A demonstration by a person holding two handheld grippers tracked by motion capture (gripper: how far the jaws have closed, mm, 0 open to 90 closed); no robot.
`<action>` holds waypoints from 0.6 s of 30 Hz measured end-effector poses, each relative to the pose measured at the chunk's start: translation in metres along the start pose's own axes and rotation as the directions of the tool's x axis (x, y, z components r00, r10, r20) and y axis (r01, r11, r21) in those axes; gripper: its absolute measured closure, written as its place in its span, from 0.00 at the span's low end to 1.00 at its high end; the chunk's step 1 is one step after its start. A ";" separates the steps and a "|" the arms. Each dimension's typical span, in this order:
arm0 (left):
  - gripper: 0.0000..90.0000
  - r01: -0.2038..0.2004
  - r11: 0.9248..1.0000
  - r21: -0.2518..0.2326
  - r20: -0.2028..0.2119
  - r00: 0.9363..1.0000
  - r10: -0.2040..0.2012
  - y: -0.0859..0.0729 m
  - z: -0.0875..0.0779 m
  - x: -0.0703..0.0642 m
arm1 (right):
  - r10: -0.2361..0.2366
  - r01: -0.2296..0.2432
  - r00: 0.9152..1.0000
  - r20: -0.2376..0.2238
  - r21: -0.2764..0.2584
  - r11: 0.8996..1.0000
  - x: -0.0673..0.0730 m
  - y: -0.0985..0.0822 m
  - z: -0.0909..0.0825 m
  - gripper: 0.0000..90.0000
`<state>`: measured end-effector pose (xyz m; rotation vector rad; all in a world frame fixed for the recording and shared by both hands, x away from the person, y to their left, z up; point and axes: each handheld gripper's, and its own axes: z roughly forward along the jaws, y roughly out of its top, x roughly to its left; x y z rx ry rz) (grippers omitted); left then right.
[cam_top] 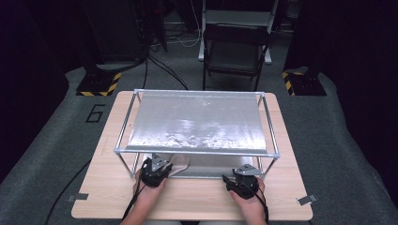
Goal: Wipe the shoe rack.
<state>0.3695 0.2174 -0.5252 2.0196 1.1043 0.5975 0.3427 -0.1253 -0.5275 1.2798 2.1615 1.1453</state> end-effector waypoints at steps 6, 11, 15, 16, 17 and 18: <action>0.88 0.008 1.000 0.023 -0.078 0.997 -0.006 -0.013 -0.020 0.028 | 0.005 -0.005 1.000 0.000 0.000 1.000 0.000 0.000 0.000 0.54; 0.88 0.028 1.000 0.008 -0.118 0.993 -0.027 -0.020 -0.028 0.041 | 0.003 -0.003 1.000 -0.001 0.000 1.000 0.000 0.000 0.000 0.54; 0.88 0.047 0.999 -0.001 -0.101 0.994 -0.047 -0.019 -0.026 0.039 | 0.010 -0.010 1.000 0.000 0.002 1.000 0.001 0.000 0.000 0.54; 0.88 0.030 0.999 0.013 -0.111 0.993 -0.028 -0.018 -0.026 0.038 | 0.009 -0.009 1.000 0.000 0.002 1.000 0.001 0.000 0.000 0.54; 0.88 0.027 1.000 -0.001 -0.106 0.994 -0.027 -0.017 -0.024 0.036 | 0.009 -0.009 1.000 0.000 0.002 1.000 0.001 0.000 0.000 0.54; 0.88 0.025 1.000 0.012 -0.102 0.994 -0.024 -0.016 -0.024 0.034 | 0.009 -0.009 1.000 0.000 0.002 1.000 0.001 0.000 0.000 0.54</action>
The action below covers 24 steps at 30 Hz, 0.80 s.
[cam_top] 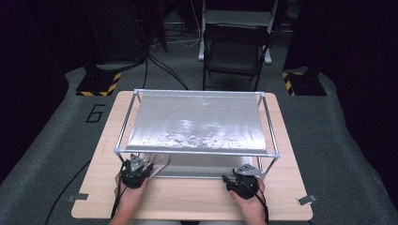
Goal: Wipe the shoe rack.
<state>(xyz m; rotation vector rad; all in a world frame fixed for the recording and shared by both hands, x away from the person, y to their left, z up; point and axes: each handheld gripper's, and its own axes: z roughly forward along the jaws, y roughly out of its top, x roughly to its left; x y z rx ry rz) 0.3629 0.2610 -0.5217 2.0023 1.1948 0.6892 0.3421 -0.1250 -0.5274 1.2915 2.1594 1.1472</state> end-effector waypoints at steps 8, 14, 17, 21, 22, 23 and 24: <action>0.87 0.011 1.000 -0.025 0.052 0.999 -0.010 0.005 0.009 -0.027 | 0.001 -0.001 1.000 0.000 0.000 1.000 0.000 0.000 0.000 0.54; 0.87 -0.016 1.000 -0.011 0.025 1.000 0.016 0.000 0.002 -0.014 | 0.000 0.000 1.000 0.000 0.000 1.000 0.000 0.000 0.000 0.54; 0.87 0.010 1.000 -0.013 0.027 1.000 -0.009 -0.003 -0.001 -0.013 | 0.001 -0.001 1.000 0.000 0.000 1.000 0.000 0.000 0.000 0.54; 0.87 0.022 1.000 -0.017 0.019 1.000 -0.021 -0.006 -0.006 -0.011 | 0.000 0.000 1.000 0.001 0.000 1.000 0.000 0.000 0.000 0.54; 0.87 -0.003 1.000 -0.016 0.010 1.000 0.003 -0.006 -0.007 -0.008 | -0.002 0.002 1.000 0.000 -0.001 1.000 0.000 0.000 0.000 0.54; 0.87 0.026 1.000 -0.017 0.016 1.000 -0.025 -0.007 -0.009 -0.010 | 0.001 -0.001 1.000 0.000 0.000 1.000 0.000 0.000 0.000 0.54; 0.87 0.016 1.000 -0.014 0.018 1.000 -0.016 -0.007 -0.011 -0.008 | 0.001 -0.001 1.000 0.000 0.000 1.000 0.000 0.000 0.000 0.54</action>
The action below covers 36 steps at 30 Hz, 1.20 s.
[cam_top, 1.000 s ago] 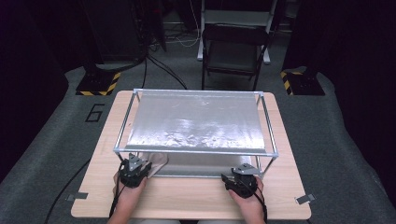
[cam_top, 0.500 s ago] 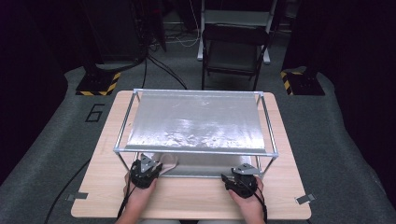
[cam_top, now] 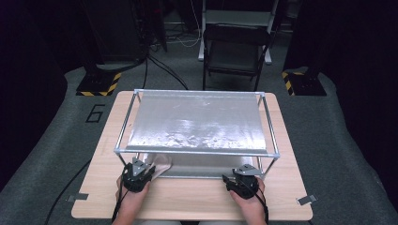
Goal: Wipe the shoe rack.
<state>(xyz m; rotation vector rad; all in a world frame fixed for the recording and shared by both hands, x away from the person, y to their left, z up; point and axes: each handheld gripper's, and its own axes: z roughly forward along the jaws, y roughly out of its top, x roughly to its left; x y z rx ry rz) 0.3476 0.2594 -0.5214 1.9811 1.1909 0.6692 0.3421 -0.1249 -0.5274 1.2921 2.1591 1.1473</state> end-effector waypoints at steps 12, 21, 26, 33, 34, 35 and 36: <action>0.87 -0.026 1.000 -0.017 -0.005 1.000 0.026 -0.005 -0.011 0.001 | 0.004 -0.004 1.000 0.000 0.000 1.000 0.000 0.000 0.000 0.54; 0.87 0.001 1.000 -0.019 0.013 1.000 -0.001 -0.008 -0.020 0.000 | 0.003 -0.003 1.000 0.001 -0.001 1.000 0.001 0.000 0.000 0.54; 0.87 -0.001 0.999 -0.053 -0.004 1.000 0.000 -0.009 -0.030 0.003 | 0.003 -0.003 1.000 0.001 0.000 1.000 0.000 0.000 0.000 0.54; 0.87 -0.005 0.998 -0.061 -0.021 1.000 0.003 -0.013 -0.047 0.011 | 0.003 -0.003 1.000 0.001 -0.001 1.000 0.000 0.000 0.000 0.54; 0.87 0.000 0.998 -0.060 -0.022 1.000 -0.001 -0.014 -0.050 0.012 | 0.003 -0.003 1.000 0.001 0.000 1.000 0.001 0.000 0.000 0.54; 0.87 0.013 0.997 -0.076 -0.033 0.999 -0.016 -0.015 -0.050 0.012 | 0.004 -0.004 1.000 0.001 0.000 1.000 0.000 0.000 0.000 0.54; 0.87 0.015 0.997 -0.072 -0.030 0.999 -0.017 -0.017 -0.054 0.014 | 0.004 -0.004 1.000 0.001 0.000 1.000 0.000 0.000 0.000 0.54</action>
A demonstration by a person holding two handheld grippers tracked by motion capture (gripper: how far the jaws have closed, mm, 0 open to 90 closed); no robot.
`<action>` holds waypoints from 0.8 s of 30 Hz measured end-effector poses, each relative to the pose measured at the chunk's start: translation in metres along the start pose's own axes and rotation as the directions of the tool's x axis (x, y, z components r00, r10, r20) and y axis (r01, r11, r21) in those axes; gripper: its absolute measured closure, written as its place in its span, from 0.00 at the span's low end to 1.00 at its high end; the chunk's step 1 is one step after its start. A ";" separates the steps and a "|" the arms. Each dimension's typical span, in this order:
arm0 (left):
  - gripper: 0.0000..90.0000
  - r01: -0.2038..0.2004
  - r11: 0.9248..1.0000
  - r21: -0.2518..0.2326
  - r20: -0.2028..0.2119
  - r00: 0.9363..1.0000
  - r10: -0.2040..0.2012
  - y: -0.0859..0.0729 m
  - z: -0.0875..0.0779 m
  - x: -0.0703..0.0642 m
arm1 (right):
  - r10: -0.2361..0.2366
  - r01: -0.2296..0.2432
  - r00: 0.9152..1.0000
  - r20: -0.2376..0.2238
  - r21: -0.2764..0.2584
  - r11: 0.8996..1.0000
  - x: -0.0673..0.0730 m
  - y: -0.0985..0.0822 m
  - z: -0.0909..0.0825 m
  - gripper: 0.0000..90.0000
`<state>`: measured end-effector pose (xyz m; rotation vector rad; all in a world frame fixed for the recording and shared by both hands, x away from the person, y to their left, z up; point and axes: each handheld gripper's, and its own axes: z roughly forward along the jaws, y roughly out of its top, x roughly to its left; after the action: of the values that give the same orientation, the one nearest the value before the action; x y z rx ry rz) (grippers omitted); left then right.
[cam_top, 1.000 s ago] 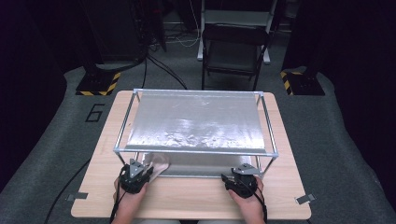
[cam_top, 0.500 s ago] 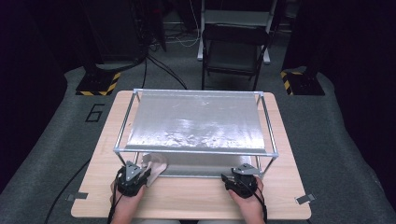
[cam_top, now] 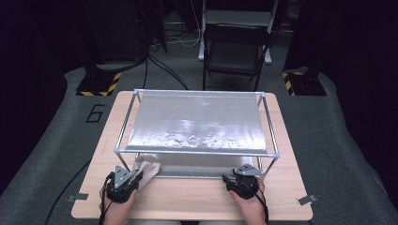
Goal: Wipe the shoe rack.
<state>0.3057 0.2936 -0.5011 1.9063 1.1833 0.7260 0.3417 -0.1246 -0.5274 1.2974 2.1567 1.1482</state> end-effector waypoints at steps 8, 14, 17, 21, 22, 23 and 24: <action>0.87 0.046 0.999 -0.006 -0.024 0.999 -0.046 -0.007 -0.012 0.010 | 0.000 0.000 1.000 0.000 0.000 1.000 0.000 0.000 0.000 0.54; 0.86 0.035 0.999 0.021 -0.049 0.998 -0.034 -0.012 -0.012 0.014 | 0.000 0.000 1.000 0.000 0.001 1.000 0.000 0.000 0.000 0.54; 0.78 0.051 0.999 0.020 -0.085 0.995 -0.049 -0.014 -0.012 0.017 | 0.000 0.000 1.000 0.000 0.001 1.000 0.000 0.000 0.000 0.54; 0.67 0.071 0.997 0.017 -0.106 0.992 -0.069 -0.016 -0.012 0.022 | 0.001 -0.001 1.000 0.000 0.001 1.000 0.000 0.000 0.000 0.54; 0.65 0.079 0.997 0.024 -0.109 0.991 -0.076 -0.016 -0.012 0.023 | 0.001 -0.001 1.000 0.000 0.001 1.000 0.000 0.000 0.000 0.54; 0.62 0.080 0.996 0.028 -0.113 0.991 -0.076 -0.016 -0.013 0.024 | 0.000 0.000 1.000 0.000 0.001 1.000 0.000 0.000 0.000 0.54; 0.61 0.076 0.997 0.024 -0.115 0.991 -0.072 -0.016 -0.012 0.025 | 0.001 -0.001 1.000 0.000 0.001 1.000 0.000 0.000 0.000 0.54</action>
<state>0.2984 0.3247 -0.5062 1.8542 1.3343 0.7906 0.3417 -0.1247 -0.5274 1.2989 2.1570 1.1484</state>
